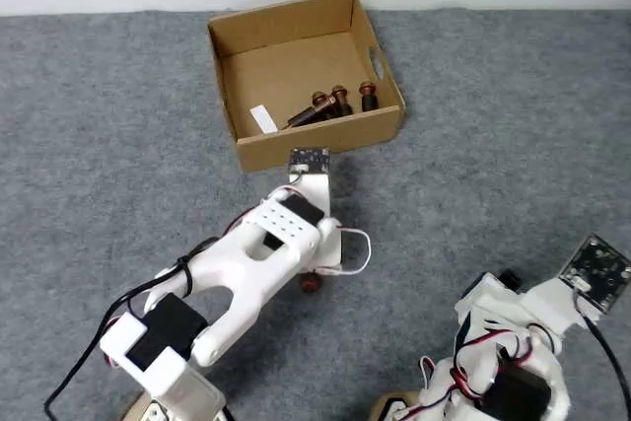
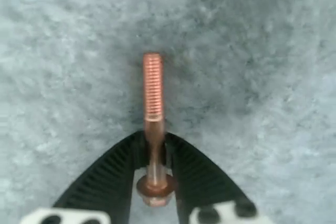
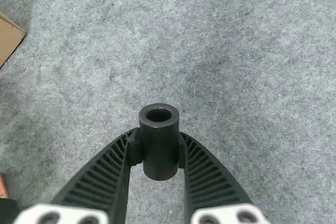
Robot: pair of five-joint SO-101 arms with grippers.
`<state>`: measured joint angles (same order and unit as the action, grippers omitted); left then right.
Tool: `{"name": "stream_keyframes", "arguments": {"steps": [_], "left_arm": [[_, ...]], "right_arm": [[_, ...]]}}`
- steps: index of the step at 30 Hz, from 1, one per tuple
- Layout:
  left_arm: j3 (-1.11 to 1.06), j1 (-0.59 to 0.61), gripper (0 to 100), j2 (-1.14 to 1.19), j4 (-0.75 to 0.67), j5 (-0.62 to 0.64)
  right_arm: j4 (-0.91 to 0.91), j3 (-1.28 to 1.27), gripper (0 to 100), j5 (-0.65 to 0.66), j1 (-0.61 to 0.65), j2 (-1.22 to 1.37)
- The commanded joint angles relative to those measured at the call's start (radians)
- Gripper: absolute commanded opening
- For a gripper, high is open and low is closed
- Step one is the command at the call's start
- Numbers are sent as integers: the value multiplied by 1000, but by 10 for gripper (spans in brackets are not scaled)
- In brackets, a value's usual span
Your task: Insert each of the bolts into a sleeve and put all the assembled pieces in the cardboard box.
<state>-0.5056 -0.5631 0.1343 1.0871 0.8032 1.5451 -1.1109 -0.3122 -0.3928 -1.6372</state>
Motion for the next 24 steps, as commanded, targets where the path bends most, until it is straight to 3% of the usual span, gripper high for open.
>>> {"name": "stream_keyframes", "arguments": {"steps": [1, 7, 11, 16, 20, 24], "left_arm": [[117, 40, 3, -3, 109, 60], [271, 229, 5, 5, 184, 218], [341, 316, 5, 5, 175, 494], [395, 370, 5, 5, 170, 743], [400, 362, 6, 8, 169, 824], [394, 341, 24, 8, 175, 827]], "right_arm": [[-24, 8, 8, -6, -10, -1], [-24, 8, 8, -6, -10, -1], [-24, 6, 8, -6, -10, -8], [-38, -14, 8, -6, -10, -105], [-44, -20, 8, -5, -10, -133], [-44, -20, 8, -3, -10, -131]]}}
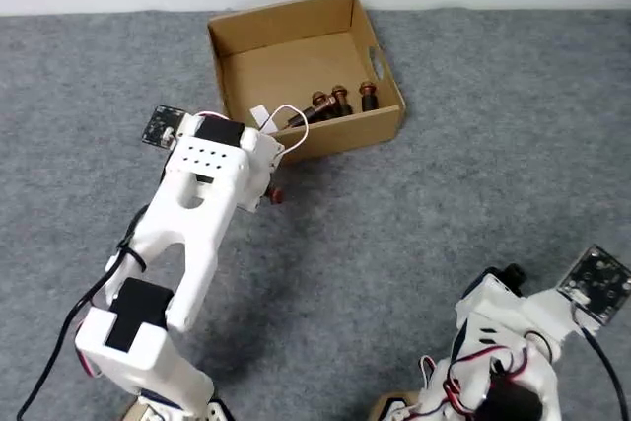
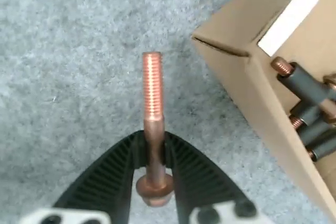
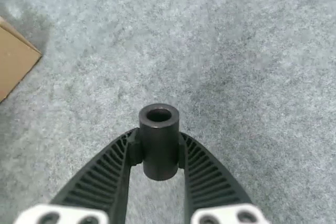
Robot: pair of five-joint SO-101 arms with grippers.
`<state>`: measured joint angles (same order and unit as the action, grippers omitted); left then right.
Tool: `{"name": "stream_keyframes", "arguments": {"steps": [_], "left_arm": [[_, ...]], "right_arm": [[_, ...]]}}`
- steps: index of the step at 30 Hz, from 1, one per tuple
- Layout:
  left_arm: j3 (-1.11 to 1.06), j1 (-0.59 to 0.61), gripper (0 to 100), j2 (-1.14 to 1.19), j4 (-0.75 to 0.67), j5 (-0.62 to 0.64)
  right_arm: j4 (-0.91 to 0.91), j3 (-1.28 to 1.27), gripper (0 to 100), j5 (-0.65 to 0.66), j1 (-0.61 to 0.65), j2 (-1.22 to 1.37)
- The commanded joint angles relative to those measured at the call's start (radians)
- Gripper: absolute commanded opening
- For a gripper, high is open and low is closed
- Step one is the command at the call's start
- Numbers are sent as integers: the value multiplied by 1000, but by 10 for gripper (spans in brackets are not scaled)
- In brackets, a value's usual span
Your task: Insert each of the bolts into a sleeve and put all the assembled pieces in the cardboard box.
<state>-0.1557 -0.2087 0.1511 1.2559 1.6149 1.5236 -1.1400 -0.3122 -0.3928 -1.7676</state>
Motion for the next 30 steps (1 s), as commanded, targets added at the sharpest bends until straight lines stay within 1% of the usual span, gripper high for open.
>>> {"name": "stream_keyframes", "arguments": {"steps": [1, 6, 8, 12, 16, 17, 18, 20, 22, 26, 30], "left_arm": [[44, -17, 36, -9, 6, 15], [44, -20, 87, -9, 8, 15], [48, -25, 91, -11, 23, 14], [48, -72, 91, -15, 66, 9], [50, -81, 91, -12, 41, 3], [50, -81, 91, -12, 32, -15], [50, -81, 91, -17, 23, -61], [51, -86, 91, -20, 20, -233], [67, -81, 91, -20, 26, -474], [91, -43, 91, -15, 26, -1051], [93, 12, 87, -14, 9, -1548]], "right_arm": [[-22, 9, 8, -3, -10, -1], [-22, 9, 8, -3, -10, -2], [-22, 9, 8, -3, -10, -2], [-22, 9, 8, -3, -10, -4], [-22, 8, 8, -5, -10, -5], [-22, 8, 8, -5, -10, -7], [-22, 8, 8, -5, -10, -8], [-22, 8, 8, -5, -10, -8], [-22, 8, 8, -5, -10, -10], [-22, 8, 8, -5, -10, -10], [-22, 8, 8, -6, -10, -10]]}}
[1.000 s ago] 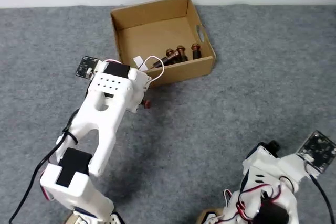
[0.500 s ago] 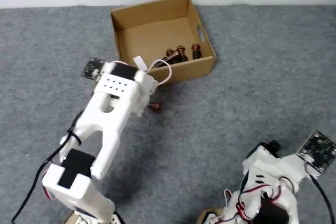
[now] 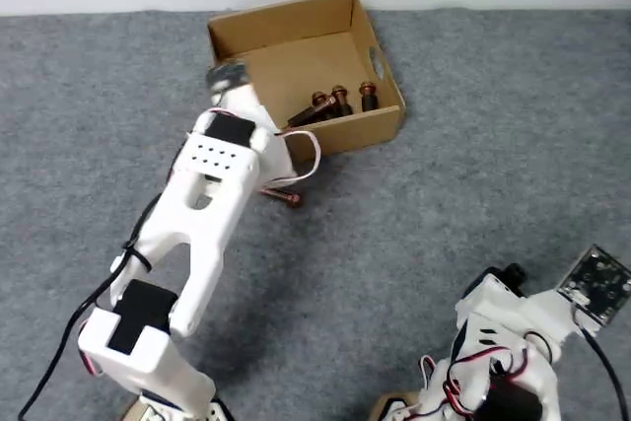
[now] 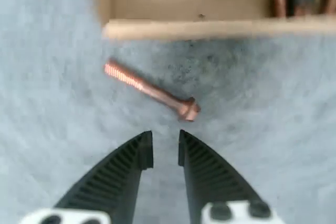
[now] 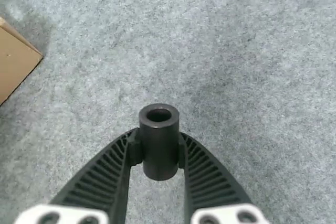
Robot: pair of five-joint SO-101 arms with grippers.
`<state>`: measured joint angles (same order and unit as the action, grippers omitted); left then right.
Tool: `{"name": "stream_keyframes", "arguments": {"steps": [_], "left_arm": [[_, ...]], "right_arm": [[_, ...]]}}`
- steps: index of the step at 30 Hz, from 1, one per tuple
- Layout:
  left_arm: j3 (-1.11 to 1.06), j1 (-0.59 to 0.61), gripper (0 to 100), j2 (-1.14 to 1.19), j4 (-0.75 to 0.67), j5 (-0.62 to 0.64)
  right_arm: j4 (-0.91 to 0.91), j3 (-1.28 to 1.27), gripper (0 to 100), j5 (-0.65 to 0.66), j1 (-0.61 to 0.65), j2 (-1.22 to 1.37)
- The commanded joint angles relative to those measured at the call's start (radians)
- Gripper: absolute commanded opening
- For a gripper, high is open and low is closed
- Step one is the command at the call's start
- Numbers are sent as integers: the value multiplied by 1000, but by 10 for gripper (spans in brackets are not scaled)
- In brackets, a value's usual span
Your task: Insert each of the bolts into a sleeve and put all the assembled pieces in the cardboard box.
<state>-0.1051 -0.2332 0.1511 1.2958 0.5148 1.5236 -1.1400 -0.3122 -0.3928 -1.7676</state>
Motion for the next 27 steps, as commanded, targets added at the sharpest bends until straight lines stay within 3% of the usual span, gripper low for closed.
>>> {"name": "stream_keyframes", "arguments": {"steps": [1, 6, 11, 15, 19, 27], "left_arm": [[42, 49, 87, -12, -44, -566], [35, 66, 87, -9, -40, -1077], [35, 44, 88, -8, -23, -1356], [35, 5, 101, 2, -20, -1455], [38, -34, 182, 61, -14, -1464], [113, -52, 184, 207, -37, -1498]], "right_arm": [[-22, 8, 8, -6, -10, -10], [-22, 8, 8, -6, -5, -12], [-22, 8, 8, -6, -5, -12], [-22, 6, 8, -6, -5, -10], [-22, 6, 8, -6, -5, -7], [-22, 6, 8, -5, -5, -4]]}}
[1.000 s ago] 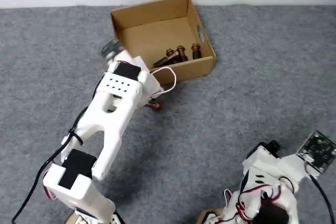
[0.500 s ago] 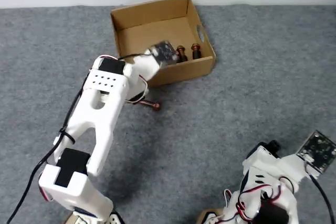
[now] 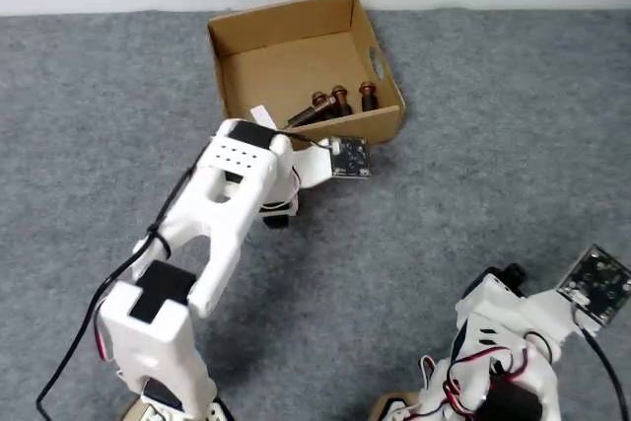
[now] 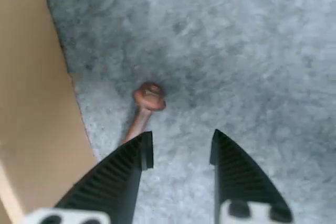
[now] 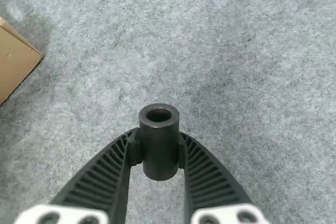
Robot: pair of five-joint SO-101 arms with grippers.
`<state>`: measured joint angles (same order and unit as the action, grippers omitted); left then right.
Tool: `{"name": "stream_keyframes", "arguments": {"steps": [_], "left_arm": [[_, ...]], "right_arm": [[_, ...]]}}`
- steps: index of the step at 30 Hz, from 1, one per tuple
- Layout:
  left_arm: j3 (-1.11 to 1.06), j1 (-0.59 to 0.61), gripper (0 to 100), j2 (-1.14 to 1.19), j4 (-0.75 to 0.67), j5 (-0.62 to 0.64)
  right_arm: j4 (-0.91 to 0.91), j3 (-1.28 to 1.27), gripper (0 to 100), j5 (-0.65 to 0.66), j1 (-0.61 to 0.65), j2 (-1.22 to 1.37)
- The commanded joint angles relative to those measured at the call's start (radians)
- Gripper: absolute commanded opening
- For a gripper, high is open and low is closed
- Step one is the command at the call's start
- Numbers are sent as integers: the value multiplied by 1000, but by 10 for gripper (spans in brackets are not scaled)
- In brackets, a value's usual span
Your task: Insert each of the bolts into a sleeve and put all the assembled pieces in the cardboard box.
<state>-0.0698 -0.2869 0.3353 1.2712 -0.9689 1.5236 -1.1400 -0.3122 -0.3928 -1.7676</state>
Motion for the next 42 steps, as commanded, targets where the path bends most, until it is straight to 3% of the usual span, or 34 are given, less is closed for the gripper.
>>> {"name": "stream_keyframes", "arguments": {"steps": [1, 16, 23, 29, 33, 42], "left_arm": [[105, 5, 184, 48, -12, -14], [331, 29, 115, 331, -8, -14], [443, 21, 7, 400, 144, -17], [524, -20, 5, 413, 348, -8], [570, -89, 5, 374, 480, 160], [400, -229, 5, 43, 480, 629]], "right_arm": [[-22, 6, 8, -5, -5, -2], [-22, 6, 8, -5, -5, -2], [-22, 6, 8, -6, -5, -5], [-22, 6, 8, -6, -4, -10], [-22, 6, 8, -6, -2, -12], [-22, 6, 8, -6, 85, -12]]}}
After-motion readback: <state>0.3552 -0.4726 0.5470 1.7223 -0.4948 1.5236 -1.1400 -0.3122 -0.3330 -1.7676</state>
